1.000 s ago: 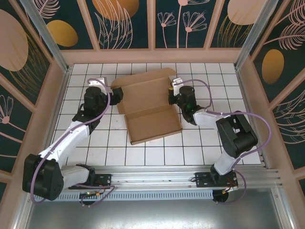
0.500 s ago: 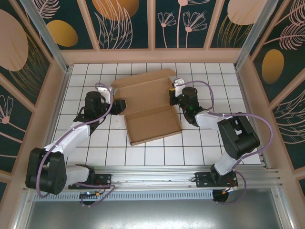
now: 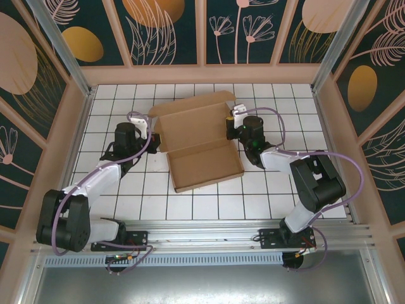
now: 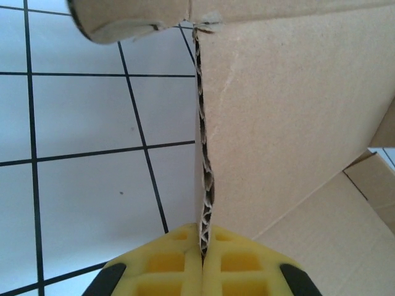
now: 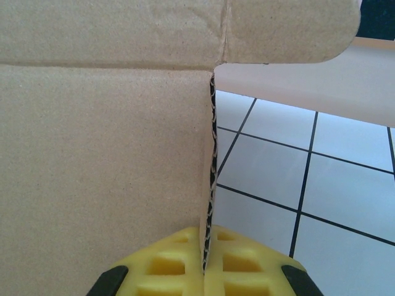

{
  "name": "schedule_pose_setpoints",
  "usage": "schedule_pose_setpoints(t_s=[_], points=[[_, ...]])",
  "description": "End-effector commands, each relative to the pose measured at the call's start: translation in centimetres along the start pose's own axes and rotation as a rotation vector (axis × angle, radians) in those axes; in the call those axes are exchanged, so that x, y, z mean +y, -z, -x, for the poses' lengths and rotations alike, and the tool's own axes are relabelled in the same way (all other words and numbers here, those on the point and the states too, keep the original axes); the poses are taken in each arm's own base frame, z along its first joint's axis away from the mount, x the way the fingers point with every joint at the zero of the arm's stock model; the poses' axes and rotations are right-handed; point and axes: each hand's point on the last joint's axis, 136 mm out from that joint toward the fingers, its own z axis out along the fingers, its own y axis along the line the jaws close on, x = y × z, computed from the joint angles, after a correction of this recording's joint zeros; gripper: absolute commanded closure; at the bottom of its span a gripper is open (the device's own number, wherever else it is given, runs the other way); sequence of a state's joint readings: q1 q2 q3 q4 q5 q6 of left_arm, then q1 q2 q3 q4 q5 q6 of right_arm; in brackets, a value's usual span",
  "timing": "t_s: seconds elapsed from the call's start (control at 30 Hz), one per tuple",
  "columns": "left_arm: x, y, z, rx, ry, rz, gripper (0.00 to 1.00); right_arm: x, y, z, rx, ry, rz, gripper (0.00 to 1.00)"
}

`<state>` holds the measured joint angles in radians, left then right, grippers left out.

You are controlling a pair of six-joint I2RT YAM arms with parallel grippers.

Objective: Fold the paper box

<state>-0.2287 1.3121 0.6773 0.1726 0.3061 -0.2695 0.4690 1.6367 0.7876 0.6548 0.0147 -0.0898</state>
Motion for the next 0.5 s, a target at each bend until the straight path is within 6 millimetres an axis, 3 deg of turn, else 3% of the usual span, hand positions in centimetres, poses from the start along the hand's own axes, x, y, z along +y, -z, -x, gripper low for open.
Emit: schedule_pose_setpoints(t_s=[0.0, 0.17, 0.47], points=[[-0.6, 0.1, 1.5, -0.036, 0.030, -0.013, 1.00, 0.6, 0.8, 2.3, -0.060, -0.016, -0.017, 1.00], [0.0, 1.8, 4.6, -0.171, 0.109, 0.060, 1.00, 1.5, 0.6, 2.6, -0.047, -0.055, -0.161, 1.00], [-1.7, 0.7, 4.8, -0.229, 0.089, 0.208, 1.00, 3.3, -0.3, 2.5, -0.036, -0.038, -0.479, 1.00]])
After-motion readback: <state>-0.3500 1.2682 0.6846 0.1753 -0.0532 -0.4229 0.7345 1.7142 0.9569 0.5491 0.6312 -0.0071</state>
